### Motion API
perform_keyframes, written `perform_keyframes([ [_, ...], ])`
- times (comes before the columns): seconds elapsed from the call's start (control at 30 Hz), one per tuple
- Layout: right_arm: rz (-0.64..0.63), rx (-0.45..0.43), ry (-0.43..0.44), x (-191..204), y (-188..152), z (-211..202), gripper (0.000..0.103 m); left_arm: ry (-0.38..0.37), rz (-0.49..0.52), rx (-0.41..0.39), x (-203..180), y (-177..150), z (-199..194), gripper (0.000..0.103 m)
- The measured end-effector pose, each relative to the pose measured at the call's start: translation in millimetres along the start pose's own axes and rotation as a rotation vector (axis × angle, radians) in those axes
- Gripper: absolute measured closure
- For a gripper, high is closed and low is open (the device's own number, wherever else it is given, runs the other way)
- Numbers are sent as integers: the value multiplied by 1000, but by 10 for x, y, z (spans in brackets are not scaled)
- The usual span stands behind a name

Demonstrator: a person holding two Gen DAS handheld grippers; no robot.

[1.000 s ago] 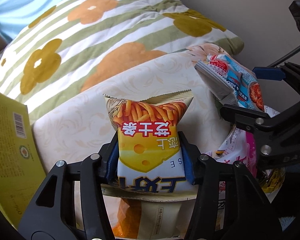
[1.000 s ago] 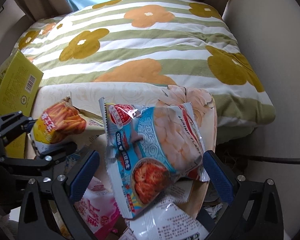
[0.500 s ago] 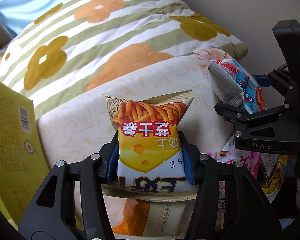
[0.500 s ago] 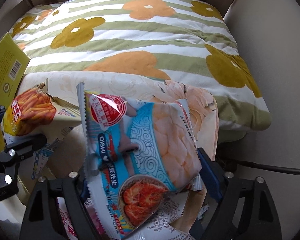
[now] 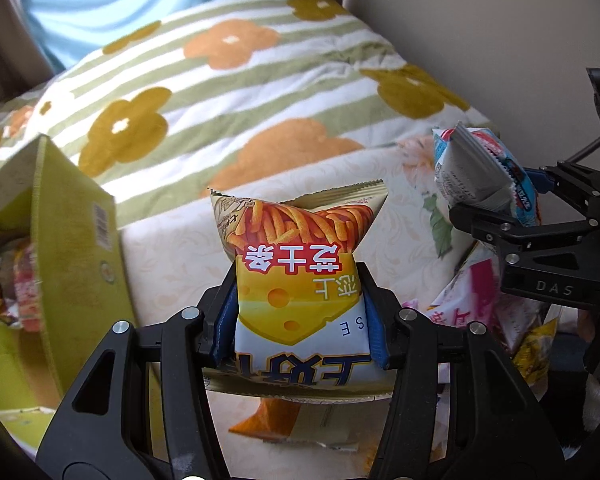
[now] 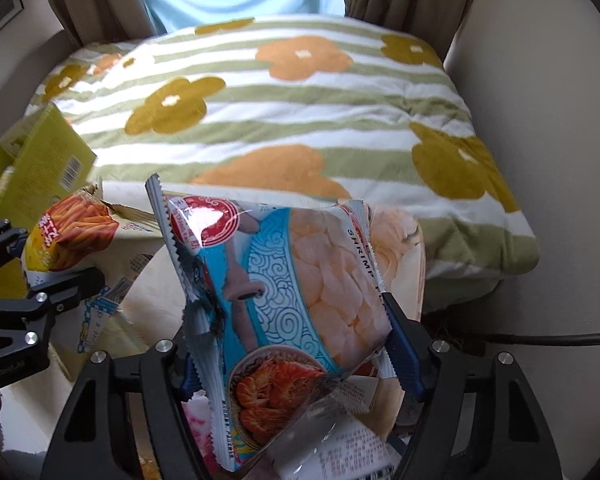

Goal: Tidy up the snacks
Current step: 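Lift cheese snack bag with left tool while right tool lifts shrimp cracker bag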

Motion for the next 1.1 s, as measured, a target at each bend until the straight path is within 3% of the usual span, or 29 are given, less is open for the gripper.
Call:
perform_keyframes([
  [0.3, -73, -125, 92, 306, 107, -672, 33, 103, -102, -127, 245, -1, -822, 54],
  [0.63, -161, -237, 231, 1046, 231, -1238, 33, 250, -185, -186, 958, -286, -1576, 54],
  [0.83, -190, -257, 263, 1680, 238, -1337, 33, 260, -204, -227, 1514, -519, -1829, 54],
  [1.1, -193, -247, 264, 2583, 185, -1285, 33, 252, -222, -207, 2430, -1047, -1885, 54],
])
Point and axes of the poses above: each gripper's, at about its wrist camera, not at the fingertips, and z roughly the way its jaws point, x to its left, y to its top, the point moved 7 cm from there along z, roughly the way its jaws point, and after that the axes turned 13 degrees about z, right-handed, at the moved point
